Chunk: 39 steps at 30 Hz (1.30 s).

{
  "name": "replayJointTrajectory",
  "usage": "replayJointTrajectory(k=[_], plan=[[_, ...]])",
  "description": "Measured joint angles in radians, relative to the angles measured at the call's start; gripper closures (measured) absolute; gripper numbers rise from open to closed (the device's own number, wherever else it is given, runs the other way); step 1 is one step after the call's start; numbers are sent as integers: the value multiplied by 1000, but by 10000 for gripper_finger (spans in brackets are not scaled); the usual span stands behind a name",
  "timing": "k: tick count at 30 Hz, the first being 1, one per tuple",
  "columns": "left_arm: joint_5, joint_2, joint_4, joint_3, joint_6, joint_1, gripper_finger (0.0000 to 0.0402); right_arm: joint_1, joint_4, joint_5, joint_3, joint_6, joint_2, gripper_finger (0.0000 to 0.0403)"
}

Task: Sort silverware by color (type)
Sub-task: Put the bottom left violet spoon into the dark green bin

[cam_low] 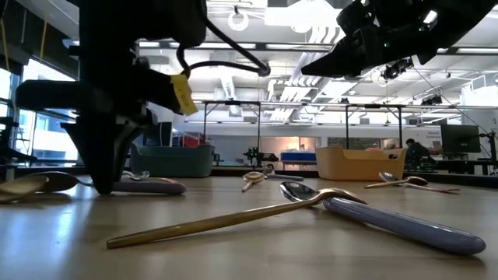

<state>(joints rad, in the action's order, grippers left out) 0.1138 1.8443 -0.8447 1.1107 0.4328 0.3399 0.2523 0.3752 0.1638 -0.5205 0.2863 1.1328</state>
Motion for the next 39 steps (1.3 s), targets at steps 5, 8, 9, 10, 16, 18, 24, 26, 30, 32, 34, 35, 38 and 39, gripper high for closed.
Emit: replayJointTrajectory(k=[5,8,9,10,16,18,24,26,30,32,34,35,38,39], plan=[[43,-94,-77,-3,0,-28,396,0,0,0,0,-1,0,403],[106,-184,-147,-2,0,-80,397,0,-3,0,0,-1,0,403],[130,-216,-172,-2,-3,-106,397,0,-4,0,0,-1,0,403],[152,-251,-187,-2,-15,-136,397,0,-5,0,0,-1,0,403],[245,-407,-224,-1,-183,-405,397,0,-5,0,0,-17,0,403],[258,-425,-210,-1,-272,-513,397,0,-5,0,0,-17,0,403],[260,-384,-59,49,-548,-807,397,0,-5,0,0,-16,0,403],[257,-347,-34,95,-622,-881,397,0,-5,0,0,-15,0,403],[229,-238,-7,199,-735,-988,397,0,-5,0,0,-3,0,403],[230,-166,-12,247,-768,-1019,397,0,-5,0,0,4,0,403],[215,-99,-41,286,-779,-1042,397,2,-5,0,0,8,0,403],[193,-67,-48,300,-780,-1051,397,2,-5,0,0,9,0,403],[150,8,-57,306,-794,-1066,397,3,-5,0,0,11,0,403],[149,28,-53,306,-798,-1069,397,3,-5,0,0,17,0,403]])
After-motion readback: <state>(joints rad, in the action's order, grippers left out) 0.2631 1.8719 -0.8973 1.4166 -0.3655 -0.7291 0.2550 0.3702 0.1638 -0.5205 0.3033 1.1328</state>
